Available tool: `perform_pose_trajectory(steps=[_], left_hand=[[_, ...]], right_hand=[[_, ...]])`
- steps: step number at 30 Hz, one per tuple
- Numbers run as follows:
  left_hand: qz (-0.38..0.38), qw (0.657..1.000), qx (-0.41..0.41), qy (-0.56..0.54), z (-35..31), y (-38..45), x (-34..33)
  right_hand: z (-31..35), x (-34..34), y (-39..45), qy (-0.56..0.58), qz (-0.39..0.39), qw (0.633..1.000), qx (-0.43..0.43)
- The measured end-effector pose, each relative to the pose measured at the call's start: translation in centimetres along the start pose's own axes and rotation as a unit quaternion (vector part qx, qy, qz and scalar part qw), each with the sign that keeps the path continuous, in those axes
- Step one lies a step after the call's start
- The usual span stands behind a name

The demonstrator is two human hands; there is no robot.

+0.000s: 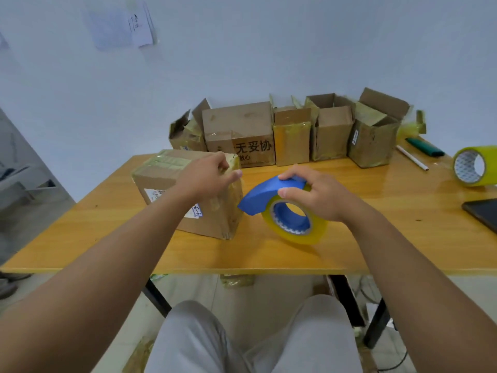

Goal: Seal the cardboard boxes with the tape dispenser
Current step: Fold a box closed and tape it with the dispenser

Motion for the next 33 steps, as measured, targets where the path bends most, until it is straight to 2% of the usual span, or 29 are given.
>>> perform_pose_trajectory(steps=[3,7,12,17,22,26,31,33], left_hand=[[-0.031,0.998,0.007,0.046,-0.6,0.3,-0.6],[-0.025,1.0,0.007,0.017,0.1,0.3,-0.5],[-0.025,0.999,-0.002,0.021,-0.2,0.2,-0.4],[-0.003,0.999,-0.028,0.034,0.4,-0.1,0.4],[0.041,0.995,-0.074,0.049,5.0,-2.1,0.9],[-0.024,0.995,-0.082,0.058,7.0,-4.2,0.0],[-0.099,0.989,-0.083,0.073,6.7,-4.6,-1.0],[-0.108,0.988,-0.086,0.073,6.7,-4.5,-1.3]], right_hand=[[0.2,-1.1,1.5,0.006,0.001,1.0,-0.008],[1.1,-1.7,3.0,0.022,-0.032,0.999,-0.024],[-0.1,-1.9,2.8,-0.076,-0.009,0.994,-0.072],[-0.8,-0.1,2.0,0.002,-0.178,0.983,-0.042],[-2.4,-2.5,1.4,0.03,-0.246,0.968,-0.027],[-2.9,-5.9,1.5,0.055,-0.28,0.958,-0.022],[-2.3,-7.7,1.8,-0.002,-0.279,0.96,-0.014],[-2.3,-7.9,1.7,-0.011,-0.292,0.956,-0.009]])
Point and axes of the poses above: each hand's wrist, its own y-axis towards the middle knuckle, its own x-axis out of the back of the hand, z = x × y, the point moved 2 cm from there along y, towards the middle knuckle, and after that the axes turned 13 degrees about y, right-handed, at the moved point
